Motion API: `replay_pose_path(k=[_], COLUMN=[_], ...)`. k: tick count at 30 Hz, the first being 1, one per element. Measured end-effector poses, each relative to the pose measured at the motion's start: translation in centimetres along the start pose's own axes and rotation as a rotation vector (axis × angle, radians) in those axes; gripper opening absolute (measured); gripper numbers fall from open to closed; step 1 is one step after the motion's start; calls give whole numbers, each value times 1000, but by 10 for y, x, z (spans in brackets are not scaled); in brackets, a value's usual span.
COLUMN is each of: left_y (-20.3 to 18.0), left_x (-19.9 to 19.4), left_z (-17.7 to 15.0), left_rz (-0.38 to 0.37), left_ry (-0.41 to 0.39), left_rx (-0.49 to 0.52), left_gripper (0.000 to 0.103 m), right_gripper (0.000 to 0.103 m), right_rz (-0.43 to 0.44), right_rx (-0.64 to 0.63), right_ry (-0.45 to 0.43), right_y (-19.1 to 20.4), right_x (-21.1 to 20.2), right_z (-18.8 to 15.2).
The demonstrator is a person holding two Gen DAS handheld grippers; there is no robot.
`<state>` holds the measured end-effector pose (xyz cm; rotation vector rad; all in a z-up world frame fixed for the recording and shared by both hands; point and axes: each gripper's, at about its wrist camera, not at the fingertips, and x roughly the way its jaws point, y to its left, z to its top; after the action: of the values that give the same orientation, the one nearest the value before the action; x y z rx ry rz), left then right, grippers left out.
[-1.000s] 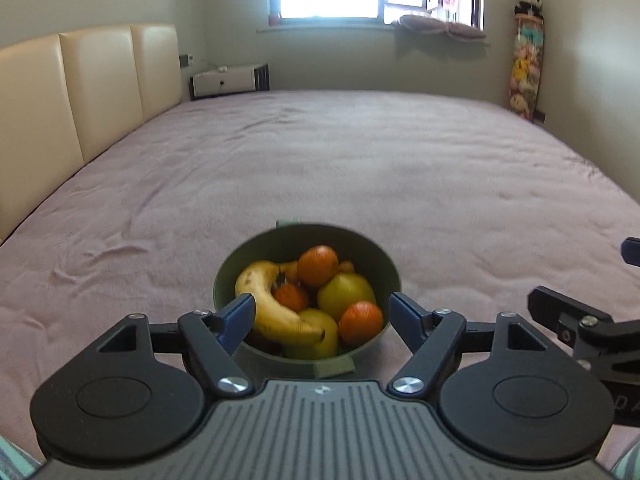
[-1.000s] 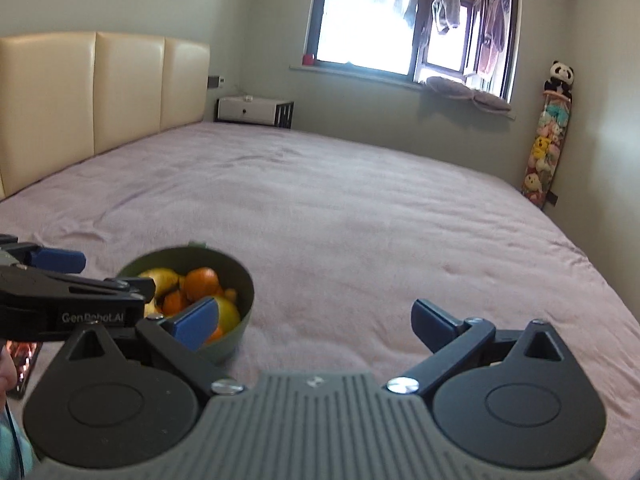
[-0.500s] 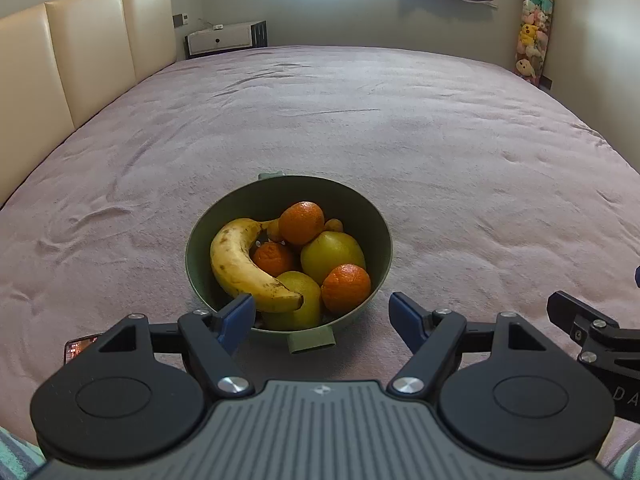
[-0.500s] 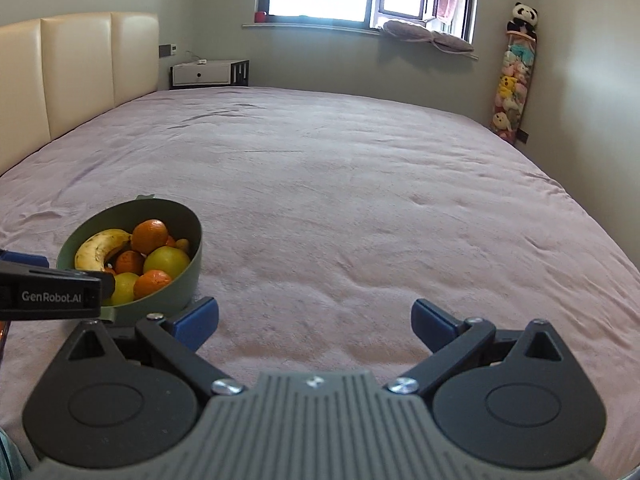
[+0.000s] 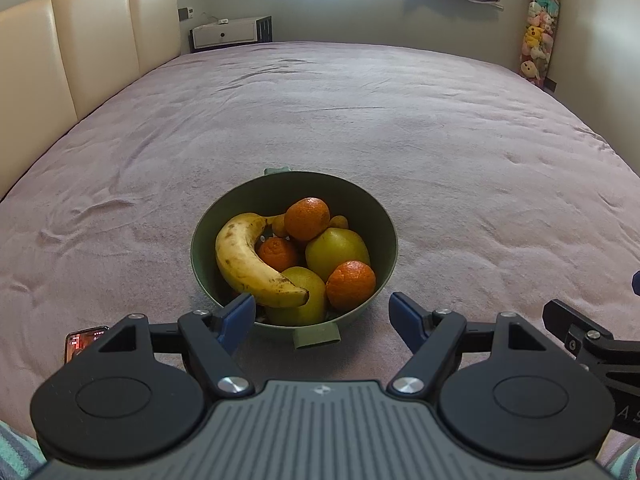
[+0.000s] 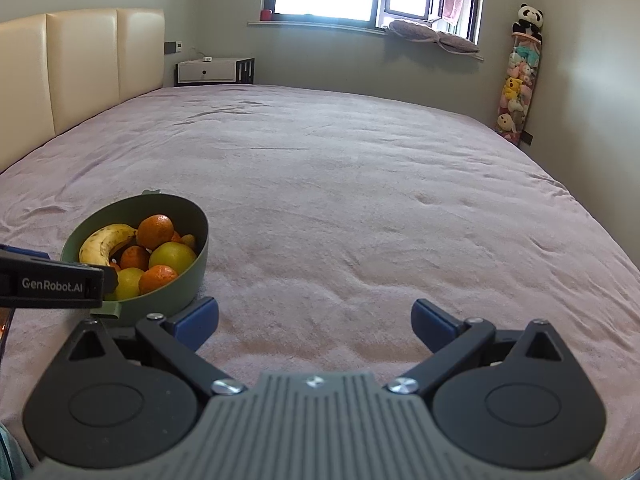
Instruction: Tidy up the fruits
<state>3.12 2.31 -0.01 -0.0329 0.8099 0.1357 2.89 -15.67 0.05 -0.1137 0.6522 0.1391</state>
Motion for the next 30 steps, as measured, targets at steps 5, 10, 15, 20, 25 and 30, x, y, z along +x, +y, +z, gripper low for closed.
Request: replay_pose_path(k=[5,10,15,20,25,30], left_y=[-1,0,-1,-1,-1,0], left_x=[0,0,0,-2,-4,-5], left_z=[0,0,0,0,0,0], left_rz=[0,0,2,3,3,2], left_ry=[1,-1,0,-4,-7,-9], left_rx=[3,3,2,-2,-4,-2], left_gripper=[89,89,89,89,89,89], right_gripper=[99,99,99,99,99,99], right_rz=[2,3,6,10,15,29], right_rx=[8,10,6,8,10,6], right_ry=[6,4,6,3,1,-5], right_y=[-2,-3,-2,-2,-3,-4], right_x=[1,1,0,-1,-1,-3], right_z=[-1,0,0,0,-1,-1])
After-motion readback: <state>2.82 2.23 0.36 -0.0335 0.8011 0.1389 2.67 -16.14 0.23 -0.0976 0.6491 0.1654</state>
